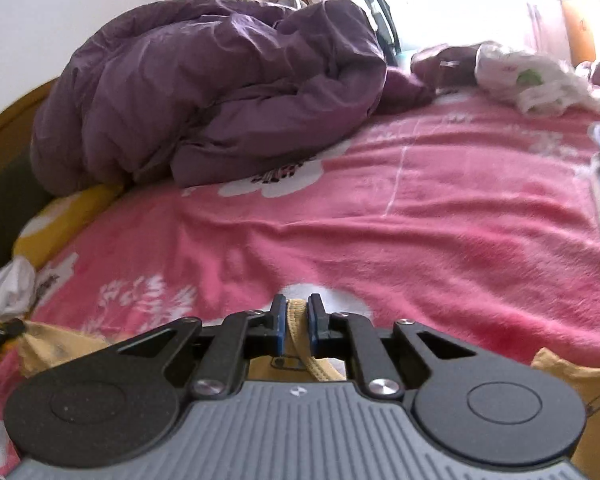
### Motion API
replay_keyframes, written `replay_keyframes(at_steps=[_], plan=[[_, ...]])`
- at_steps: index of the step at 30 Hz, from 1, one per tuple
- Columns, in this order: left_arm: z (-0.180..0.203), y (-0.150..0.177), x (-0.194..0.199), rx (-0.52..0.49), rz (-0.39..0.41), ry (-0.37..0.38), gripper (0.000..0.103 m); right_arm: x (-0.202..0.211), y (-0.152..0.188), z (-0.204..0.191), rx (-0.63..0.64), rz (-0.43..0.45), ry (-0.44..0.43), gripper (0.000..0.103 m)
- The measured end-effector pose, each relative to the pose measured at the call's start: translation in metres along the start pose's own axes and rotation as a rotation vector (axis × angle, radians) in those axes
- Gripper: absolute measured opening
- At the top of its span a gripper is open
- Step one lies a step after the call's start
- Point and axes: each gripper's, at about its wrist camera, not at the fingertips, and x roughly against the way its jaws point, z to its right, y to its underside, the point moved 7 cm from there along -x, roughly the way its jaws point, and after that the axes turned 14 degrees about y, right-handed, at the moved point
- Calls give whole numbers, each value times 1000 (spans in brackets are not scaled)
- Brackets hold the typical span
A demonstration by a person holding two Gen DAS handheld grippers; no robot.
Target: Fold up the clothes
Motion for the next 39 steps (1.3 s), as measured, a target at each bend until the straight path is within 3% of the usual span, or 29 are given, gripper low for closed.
replay_keyframes(at_steps=[3, 4, 5, 7, 10, 13, 16, 17, 20, 23, 26, 33, 35, 39], plan=[[-2, -1, 3, 12, 4, 3, 4, -2, 2, -9, 76, -15, 33, 14], [-3, -1, 3, 19, 4, 5, 11, 0, 1, -12, 100, -10, 45, 17], [-4, -2, 4, 27, 4, 8, 28, 1, 0, -15, 124, -6, 56, 18], [-6, -3, 5, 43, 4, 13, 45, 5, -3, -21, 171, 3, 79, 32], [-6, -2, 5, 57, -16, 28, 45, 16, -12, -33, 229, 47, 73, 34], [-5, 0, 5, 67, -44, 45, 45, 18, -5, -55, 308, 18, 6, 34], [-3, 2, 5, 77, -72, 62, 43, 1, 17, -75, 394, -44, 13, 32], [-3, 3, 5, 75, -84, 63, 31, -5, 23, -76, 395, -55, 33, 32], [1, 5, 10, 62, -100, 54, 21, -17, 30, -74, 349, -60, 86, 32], [4, 6, 15, 72, -99, 64, 20, -14, 28, -81, 371, -49, 118, 33], [8, 7, 21, 82, -99, 75, 28, -9, 30, -92, 374, -45, 98, 34], [16, 9, 34, 105, -97, 99, 29, 4, 34, -118, 381, -36, 51, 34], [18, 10, 37, 112, -96, 106, 3, 8, 36, -125, 383, -33, 38, 34], [21, 11, 42, 112, -100, 108, 3, 14, 36, -134, 370, -27, 18, 34]])
